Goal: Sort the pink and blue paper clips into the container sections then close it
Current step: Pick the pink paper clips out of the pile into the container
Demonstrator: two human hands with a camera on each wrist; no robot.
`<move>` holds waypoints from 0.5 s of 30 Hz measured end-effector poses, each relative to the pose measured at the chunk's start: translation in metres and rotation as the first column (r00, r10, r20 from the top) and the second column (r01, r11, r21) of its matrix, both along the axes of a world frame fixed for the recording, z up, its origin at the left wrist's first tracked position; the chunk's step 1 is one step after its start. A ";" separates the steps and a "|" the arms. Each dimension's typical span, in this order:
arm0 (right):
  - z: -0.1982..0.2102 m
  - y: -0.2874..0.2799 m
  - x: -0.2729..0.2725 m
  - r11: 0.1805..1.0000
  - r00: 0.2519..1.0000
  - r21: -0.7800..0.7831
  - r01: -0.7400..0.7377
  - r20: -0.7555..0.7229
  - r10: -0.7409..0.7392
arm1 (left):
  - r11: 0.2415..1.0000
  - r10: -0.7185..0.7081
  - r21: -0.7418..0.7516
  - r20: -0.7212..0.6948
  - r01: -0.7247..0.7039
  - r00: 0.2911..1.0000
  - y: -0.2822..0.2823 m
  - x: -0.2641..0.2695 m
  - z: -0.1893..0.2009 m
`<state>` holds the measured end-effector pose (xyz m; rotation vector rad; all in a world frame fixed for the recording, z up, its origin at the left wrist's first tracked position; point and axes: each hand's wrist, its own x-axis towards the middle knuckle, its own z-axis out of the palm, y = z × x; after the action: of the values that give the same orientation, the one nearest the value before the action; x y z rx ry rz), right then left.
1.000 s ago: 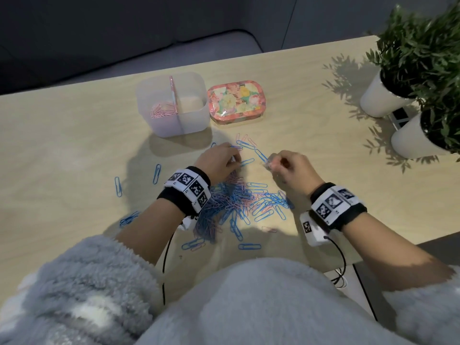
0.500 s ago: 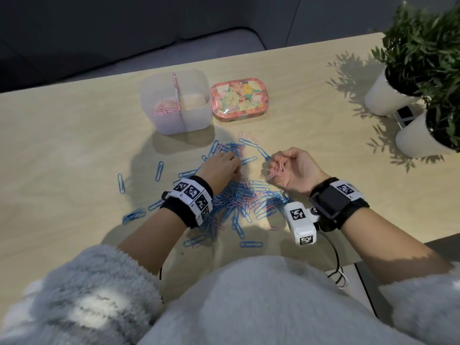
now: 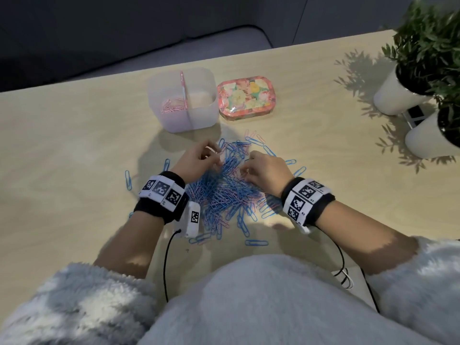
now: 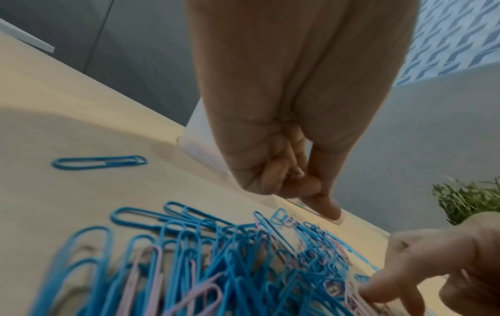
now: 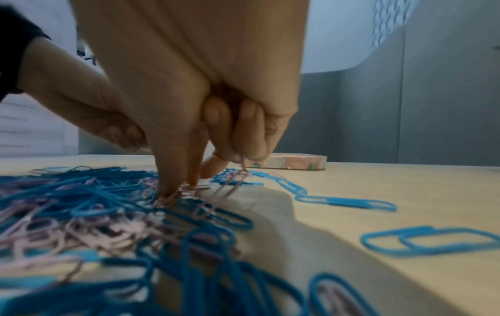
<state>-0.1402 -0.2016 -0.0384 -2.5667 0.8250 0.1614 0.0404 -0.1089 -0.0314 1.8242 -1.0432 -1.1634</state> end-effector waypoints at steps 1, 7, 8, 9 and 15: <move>-0.001 0.000 0.000 0.999 1.000 -0.027 -0.022 -0.010 0.022 | 1.000 -0.004 0.018 0.009 0.004 1.000 0.001 0.001 0.000; -0.003 0.001 -0.010 0.997 0.996 -0.049 -0.060 -0.076 0.056 | 0.975 0.175 0.167 -0.159 -0.148 0.972 -0.007 -0.006 0.004; -0.005 -0.002 -0.013 1.000 0.998 0.000 -0.014 -0.063 0.013 | 0.964 0.223 0.201 -0.242 -0.177 0.944 -0.009 -0.008 0.005; -0.006 -0.006 -0.016 0.994 0.999 0.099 0.052 -0.009 -0.052 | 0.956 0.255 0.225 -0.317 -0.189 0.914 -0.010 -0.010 0.007; 0.000 -0.031 -0.017 0.347 0.646 0.867 0.359 0.038 -0.762 | 0.953 0.304 0.186 -0.546 -0.241 0.781 -0.009 -0.011 0.006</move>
<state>-0.1573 -0.2327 -0.0381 -1.2168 1.1001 -0.2413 0.0298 -0.1177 -0.0251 1.4830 -0.3582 -1.4722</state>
